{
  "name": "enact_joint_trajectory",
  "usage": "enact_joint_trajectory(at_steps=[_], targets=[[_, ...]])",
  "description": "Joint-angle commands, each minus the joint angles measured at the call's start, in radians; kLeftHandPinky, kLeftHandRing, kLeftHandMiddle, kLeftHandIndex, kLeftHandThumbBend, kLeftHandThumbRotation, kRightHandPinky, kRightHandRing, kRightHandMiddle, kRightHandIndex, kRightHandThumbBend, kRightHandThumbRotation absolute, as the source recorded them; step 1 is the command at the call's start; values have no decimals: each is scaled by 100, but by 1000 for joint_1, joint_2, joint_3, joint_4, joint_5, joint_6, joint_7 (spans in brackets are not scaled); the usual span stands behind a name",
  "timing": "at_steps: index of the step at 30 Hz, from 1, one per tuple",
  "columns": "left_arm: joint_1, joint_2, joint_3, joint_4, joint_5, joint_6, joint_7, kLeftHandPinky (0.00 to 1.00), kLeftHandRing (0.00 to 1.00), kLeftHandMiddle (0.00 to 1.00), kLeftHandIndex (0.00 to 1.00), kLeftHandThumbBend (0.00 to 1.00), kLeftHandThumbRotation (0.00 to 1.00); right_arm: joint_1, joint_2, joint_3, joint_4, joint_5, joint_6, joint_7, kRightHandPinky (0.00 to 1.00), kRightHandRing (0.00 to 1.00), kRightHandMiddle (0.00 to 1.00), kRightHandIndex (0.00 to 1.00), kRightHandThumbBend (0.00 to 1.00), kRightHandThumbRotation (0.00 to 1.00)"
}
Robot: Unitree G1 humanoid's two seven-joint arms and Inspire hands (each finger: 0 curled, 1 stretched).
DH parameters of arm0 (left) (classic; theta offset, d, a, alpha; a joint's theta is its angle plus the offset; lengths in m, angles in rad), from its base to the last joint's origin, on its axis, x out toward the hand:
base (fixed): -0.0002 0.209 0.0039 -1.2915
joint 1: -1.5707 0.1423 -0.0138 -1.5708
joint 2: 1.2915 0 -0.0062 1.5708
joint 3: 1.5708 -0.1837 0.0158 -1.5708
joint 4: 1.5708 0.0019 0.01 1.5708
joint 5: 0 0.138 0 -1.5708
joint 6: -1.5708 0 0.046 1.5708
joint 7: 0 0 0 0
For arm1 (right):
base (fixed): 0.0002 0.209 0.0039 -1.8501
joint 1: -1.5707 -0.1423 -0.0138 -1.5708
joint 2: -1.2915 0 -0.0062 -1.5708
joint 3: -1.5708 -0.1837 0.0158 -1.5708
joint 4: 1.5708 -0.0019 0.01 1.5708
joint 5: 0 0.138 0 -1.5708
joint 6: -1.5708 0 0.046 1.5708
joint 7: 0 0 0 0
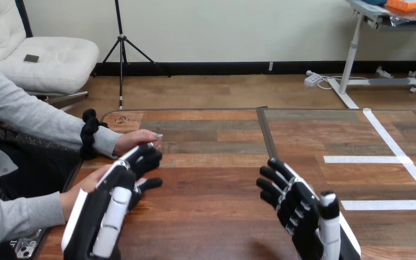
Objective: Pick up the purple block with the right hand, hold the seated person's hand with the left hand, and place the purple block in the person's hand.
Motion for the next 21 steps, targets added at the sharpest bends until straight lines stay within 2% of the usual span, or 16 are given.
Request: enact_joint_trajectory(at_steps=[1,11,21], targets=[[19,-25,-12,-54,4,-38,-6,76,85,82,81,52,87,-16,18,1,-22,16,-54,17,95,92,91,92,95,100],[52,-16,-26,-40,12,-69,-14,73,82,81,80,49,88,-11,23,0,2,30,-89,37,96,92,92,92,93,100],[78,-9,-40,-41,2,-71,-24,73,82,81,81,52,90,1,17,10,-13,17,-91,27,95,92,92,92,92,100]])
